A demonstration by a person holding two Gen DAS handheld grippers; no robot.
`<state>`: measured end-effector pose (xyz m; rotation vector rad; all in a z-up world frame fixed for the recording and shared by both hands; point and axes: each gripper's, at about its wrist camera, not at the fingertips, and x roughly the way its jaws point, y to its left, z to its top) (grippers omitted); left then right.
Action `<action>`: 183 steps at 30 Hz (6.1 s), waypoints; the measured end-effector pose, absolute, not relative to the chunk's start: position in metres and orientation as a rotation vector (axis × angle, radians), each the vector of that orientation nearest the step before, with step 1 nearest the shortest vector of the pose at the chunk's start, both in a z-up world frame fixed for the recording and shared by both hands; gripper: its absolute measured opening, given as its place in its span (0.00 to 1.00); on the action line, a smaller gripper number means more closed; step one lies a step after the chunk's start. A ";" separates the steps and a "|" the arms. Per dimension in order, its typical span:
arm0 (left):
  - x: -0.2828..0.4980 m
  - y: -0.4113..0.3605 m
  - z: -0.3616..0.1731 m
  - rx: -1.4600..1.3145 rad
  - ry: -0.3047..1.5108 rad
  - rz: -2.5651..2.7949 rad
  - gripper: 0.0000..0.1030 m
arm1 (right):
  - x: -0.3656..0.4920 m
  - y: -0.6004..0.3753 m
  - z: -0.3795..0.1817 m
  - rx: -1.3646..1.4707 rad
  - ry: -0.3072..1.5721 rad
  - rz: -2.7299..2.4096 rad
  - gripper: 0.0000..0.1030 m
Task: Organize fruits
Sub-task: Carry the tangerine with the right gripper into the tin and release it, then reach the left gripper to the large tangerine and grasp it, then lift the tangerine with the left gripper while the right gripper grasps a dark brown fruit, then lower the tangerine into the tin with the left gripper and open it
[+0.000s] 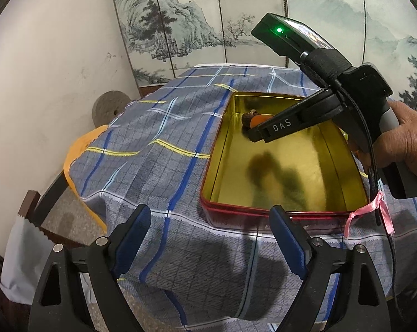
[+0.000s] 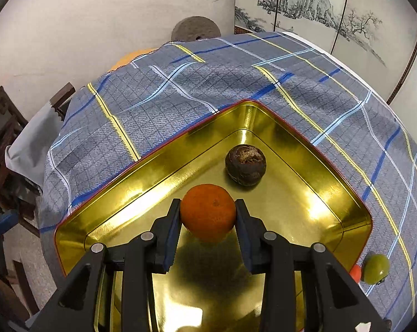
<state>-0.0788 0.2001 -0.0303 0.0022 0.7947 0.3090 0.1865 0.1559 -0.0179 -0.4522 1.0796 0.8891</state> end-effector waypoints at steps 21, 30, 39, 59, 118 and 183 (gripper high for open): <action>-0.079 0.207 -0.038 -0.006 0.827 0.321 0.85 | 0.189 0.160 0.010 -0.296 0.980 0.933 0.67; -0.079 0.207 -0.037 -0.002 0.828 0.324 0.85 | 0.166 0.106 0.046 -0.156 0.835 0.969 0.71; -0.079 0.194 -0.029 0.031 0.818 0.314 0.85 | 0.137 -0.019 0.061 -0.104 0.732 0.800 0.80; -0.017 0.066 0.014 0.018 0.848 -0.160 0.85 | 0.145 -0.315 -0.017 0.055 0.874 0.193 0.80; 0.027 0.063 -0.002 -0.288 0.855 -0.265 0.39 | 0.147 -0.326 -0.018 0.184 0.852 0.244 0.90; 0.032 0.152 -0.026 -0.145 0.881 -0.016 0.39 | 0.188 -0.315 -0.026 0.130 0.906 0.171 0.31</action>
